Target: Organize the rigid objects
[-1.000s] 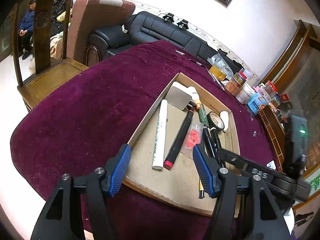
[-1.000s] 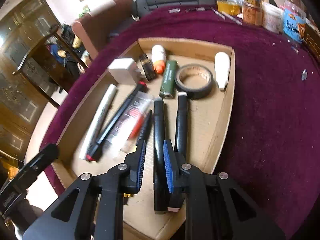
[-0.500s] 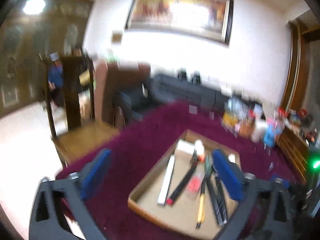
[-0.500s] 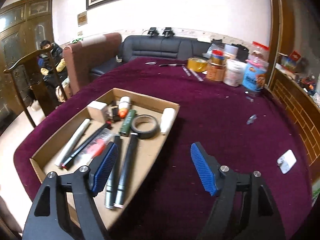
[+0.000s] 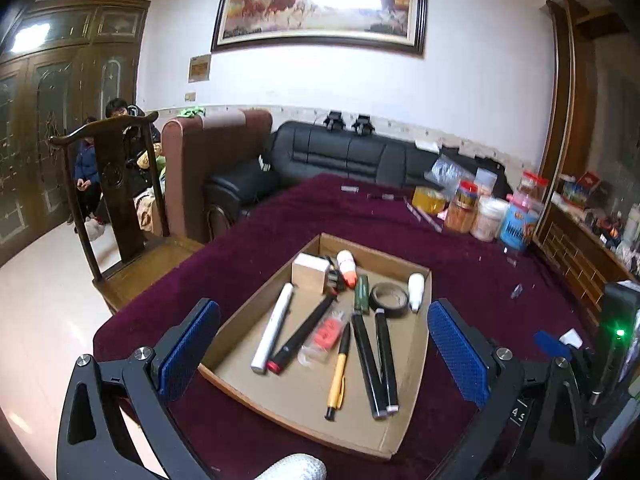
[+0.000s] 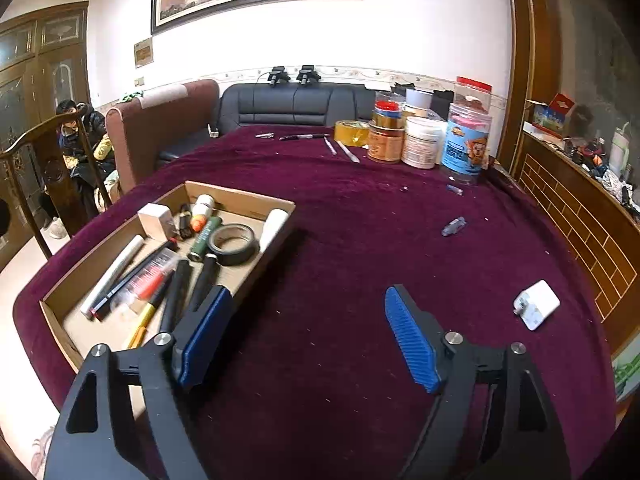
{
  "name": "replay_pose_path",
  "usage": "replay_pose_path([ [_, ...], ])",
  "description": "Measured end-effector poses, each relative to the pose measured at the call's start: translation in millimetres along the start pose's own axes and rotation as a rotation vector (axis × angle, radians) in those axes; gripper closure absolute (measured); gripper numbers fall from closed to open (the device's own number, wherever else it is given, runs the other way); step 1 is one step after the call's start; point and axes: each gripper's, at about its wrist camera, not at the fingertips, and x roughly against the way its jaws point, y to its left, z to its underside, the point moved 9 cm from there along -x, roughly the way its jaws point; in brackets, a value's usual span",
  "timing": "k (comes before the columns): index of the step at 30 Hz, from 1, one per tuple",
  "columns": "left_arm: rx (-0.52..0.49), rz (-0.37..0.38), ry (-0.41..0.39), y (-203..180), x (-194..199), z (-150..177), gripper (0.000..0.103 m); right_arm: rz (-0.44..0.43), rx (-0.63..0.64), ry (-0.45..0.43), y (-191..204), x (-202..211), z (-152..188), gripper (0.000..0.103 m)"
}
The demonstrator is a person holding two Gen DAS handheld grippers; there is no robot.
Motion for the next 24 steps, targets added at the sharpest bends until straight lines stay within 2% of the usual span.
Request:
replay_pose_path([
  [8,-0.064,-0.053,0.078,-19,-2,20,0.001,0.000,0.000,0.046,-7,-3,15,0.022],
  [14,-0.070,-0.079,0.145,-18,-13,31,0.001,-0.008,0.036,0.042,1,2,19,0.022],
  [19,-0.085,-0.135,0.166,-11,-18,38,0.001,-0.023,0.074,0.042,17,5,25,0.022],
  [24,-0.087,-0.136,0.194,-6,-26,46,0.001,-0.022,0.102,0.050,27,5,29,0.022],
])
